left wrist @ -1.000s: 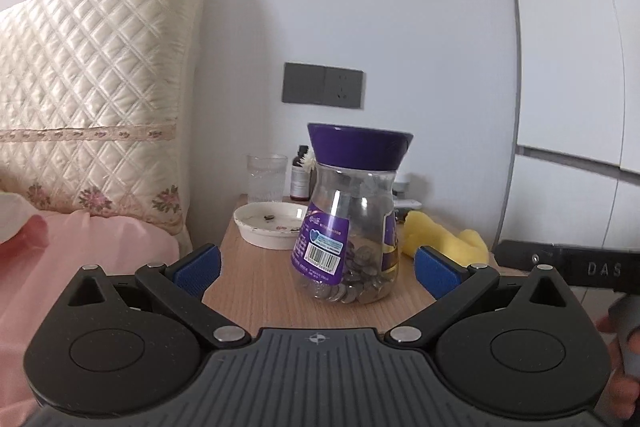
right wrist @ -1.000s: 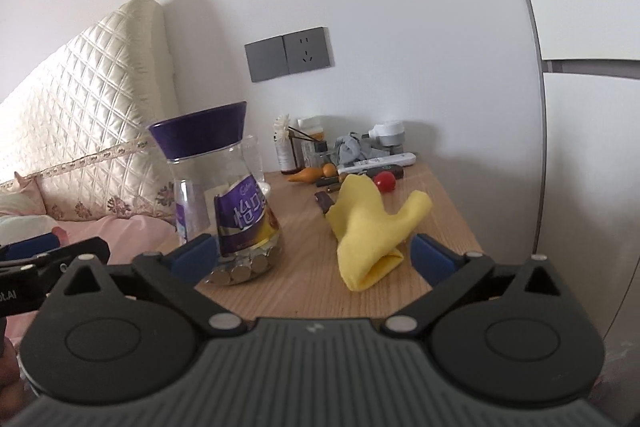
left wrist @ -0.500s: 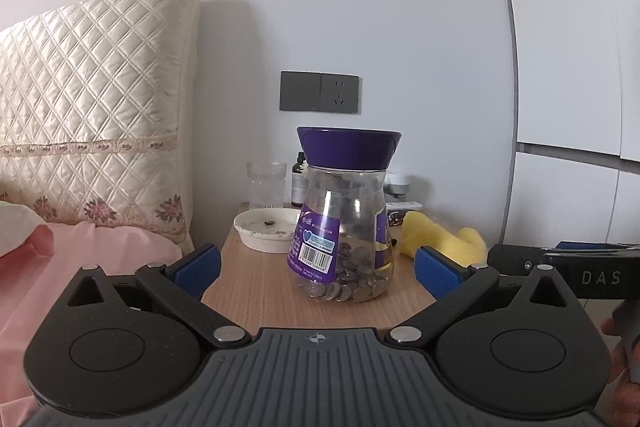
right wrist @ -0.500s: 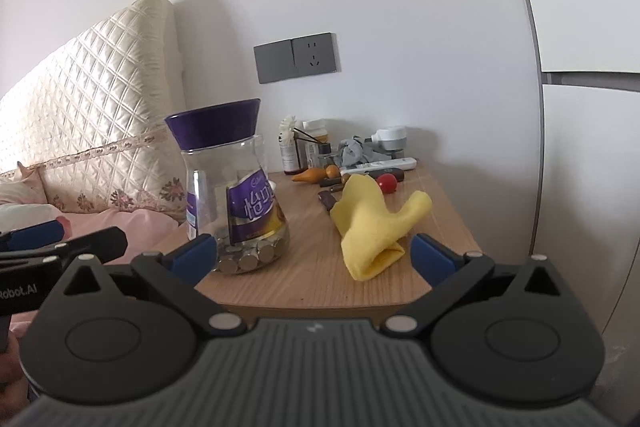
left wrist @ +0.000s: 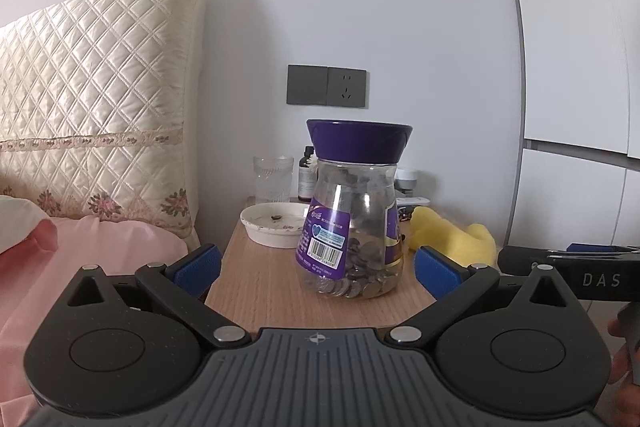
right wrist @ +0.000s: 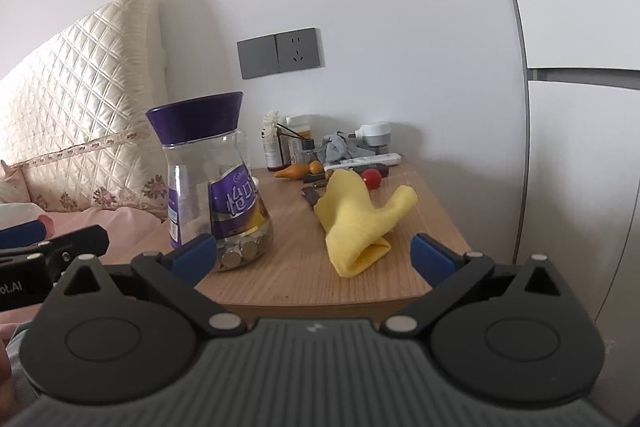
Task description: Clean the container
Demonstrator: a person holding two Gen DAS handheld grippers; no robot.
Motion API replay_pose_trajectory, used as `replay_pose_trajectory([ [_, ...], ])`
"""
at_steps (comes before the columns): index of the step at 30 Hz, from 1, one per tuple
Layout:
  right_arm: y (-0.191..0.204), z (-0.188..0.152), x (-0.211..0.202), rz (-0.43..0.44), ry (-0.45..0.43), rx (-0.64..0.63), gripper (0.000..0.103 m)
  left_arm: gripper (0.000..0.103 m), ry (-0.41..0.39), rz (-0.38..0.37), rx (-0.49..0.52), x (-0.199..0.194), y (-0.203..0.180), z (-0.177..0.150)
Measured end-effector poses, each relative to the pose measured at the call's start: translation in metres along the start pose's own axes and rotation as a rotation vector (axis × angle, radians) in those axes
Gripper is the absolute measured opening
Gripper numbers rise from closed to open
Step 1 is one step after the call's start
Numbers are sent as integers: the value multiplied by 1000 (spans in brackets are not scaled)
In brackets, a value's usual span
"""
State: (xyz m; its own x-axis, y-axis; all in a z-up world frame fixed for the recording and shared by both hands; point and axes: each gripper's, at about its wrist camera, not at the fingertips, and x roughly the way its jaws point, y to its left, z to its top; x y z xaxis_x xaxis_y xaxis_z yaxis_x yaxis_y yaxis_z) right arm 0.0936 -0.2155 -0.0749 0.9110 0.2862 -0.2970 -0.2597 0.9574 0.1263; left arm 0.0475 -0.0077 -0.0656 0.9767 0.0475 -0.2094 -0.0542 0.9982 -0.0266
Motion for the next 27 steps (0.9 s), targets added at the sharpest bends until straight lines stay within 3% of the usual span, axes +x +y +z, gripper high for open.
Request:
replay_pose_trajectory([
  [27,1,-2,8,-27,32,4,103,103,33,-18,24,2,4,-2],
])
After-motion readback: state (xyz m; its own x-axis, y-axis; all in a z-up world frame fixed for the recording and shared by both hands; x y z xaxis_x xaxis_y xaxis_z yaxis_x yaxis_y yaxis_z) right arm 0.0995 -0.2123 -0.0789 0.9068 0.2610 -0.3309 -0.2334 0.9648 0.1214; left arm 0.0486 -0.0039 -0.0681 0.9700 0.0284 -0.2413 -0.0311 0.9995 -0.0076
